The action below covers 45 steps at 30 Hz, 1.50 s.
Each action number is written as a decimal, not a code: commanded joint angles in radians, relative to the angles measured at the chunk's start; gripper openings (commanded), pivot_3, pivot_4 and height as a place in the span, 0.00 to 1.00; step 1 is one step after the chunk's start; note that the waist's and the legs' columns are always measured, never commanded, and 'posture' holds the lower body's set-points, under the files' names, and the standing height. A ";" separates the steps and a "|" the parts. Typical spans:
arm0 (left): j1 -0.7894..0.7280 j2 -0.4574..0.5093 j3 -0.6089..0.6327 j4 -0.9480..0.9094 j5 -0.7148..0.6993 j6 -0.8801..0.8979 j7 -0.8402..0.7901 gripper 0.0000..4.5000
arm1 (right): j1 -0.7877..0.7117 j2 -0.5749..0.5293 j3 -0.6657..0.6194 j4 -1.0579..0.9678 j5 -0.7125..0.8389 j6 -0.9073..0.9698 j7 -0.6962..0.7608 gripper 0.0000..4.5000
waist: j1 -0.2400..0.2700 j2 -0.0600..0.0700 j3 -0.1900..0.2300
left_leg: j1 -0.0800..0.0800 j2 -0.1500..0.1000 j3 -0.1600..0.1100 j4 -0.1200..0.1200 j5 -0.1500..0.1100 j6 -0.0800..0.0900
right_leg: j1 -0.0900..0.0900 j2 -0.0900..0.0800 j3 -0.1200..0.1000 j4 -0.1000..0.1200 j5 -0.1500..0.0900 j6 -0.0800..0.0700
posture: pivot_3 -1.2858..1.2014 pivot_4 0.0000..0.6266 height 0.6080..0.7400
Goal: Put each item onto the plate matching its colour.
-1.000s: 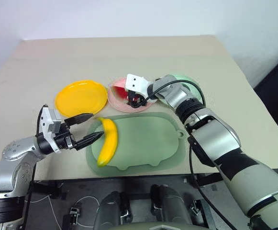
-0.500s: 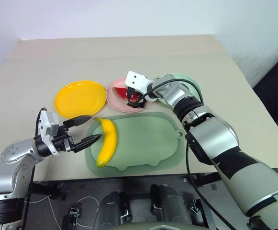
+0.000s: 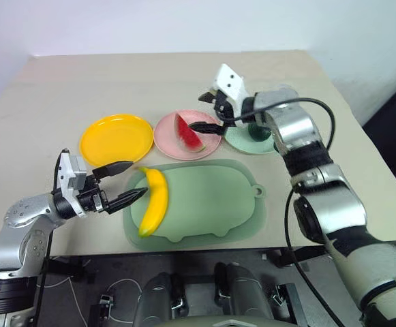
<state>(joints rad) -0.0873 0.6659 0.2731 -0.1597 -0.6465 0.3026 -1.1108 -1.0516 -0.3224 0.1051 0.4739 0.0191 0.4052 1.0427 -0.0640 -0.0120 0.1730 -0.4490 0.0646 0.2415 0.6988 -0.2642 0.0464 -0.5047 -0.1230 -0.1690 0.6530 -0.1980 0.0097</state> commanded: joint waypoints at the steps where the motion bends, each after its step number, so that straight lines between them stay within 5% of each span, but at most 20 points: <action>1: -0.006 0.001 0.006 -0.042 -0.027 0.016 0.012 1.00 | 0.123 -0.014 -0.083 -0.322 0.122 0.135 -0.045 0.99 | 0.000 0.000 0.000 | 0.000 0.000 0.000 0.000 0.000 0.000 | 0.000 0.000 0.000 0.000 0.000 0.000 | 0.52 0.24 0.67; 6: -0.002 0.001 0.006 -0.024 -0.018 0.005 0.007 1.00 | 0.306 0.009 -0.164 -0.606 0.256 0.263 -0.145 0.99 | -0.003 0.000 0.000 | 0.000 0.000 0.000 -0.001 0.000 0.000 | 0.000 0.000 0.000 0.000 0.000 0.000 | 0.52 0.24 0.67; 19: 0.045 -0.061 0.020 0.015 -0.006 -0.062 0.033 1.00 | 0.652 -0.089 -0.131 -0.905 0.385 0.284 -0.207 0.99 | 0.020 0.000 0.000 | 0.001 0.000 0.000 -0.002 -0.001 0.001 | 0.001 0.001 0.000 -0.004 -0.002 -0.003 | 0.52 0.24 0.67; 31: 0.115 -0.126 -0.026 -0.200 -0.025 0.045 0.237 1.00 | 0.679 -0.197 -0.123 -0.941 0.476 0.316 -0.195 0.99 | 0.025 -0.001 0.000 | 0.005 0.000 -0.001 -0.003 -0.001 0.002 | 0.006 0.001 -0.001 -0.008 -0.003 -0.002 | 0.52 0.24 0.67; 45: 0.005 -0.167 -0.177 -0.343 0.003 0.355 0.583 1.00 | 0.744 -0.211 -0.115 -0.923 0.461 0.242 -0.252 0.99 | 0.036 -0.001 0.000 | 0.006 0.000 -0.002 -0.002 -0.002 0.003 | 0.008 0.002 -0.001 -0.008 -0.003 -0.002 | 0.52 0.24 0.67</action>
<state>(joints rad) -0.0670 0.4997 0.1035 -0.4547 -0.6251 0.6096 -0.5659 -0.3117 -0.5295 0.0103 -0.4281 0.4746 0.6687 0.8015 -0.0279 -0.0128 0.1733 -0.4434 0.0643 0.2392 0.6965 -0.2659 0.0491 -0.4968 -0.1209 -0.1700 0.6446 -0.2009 0.0082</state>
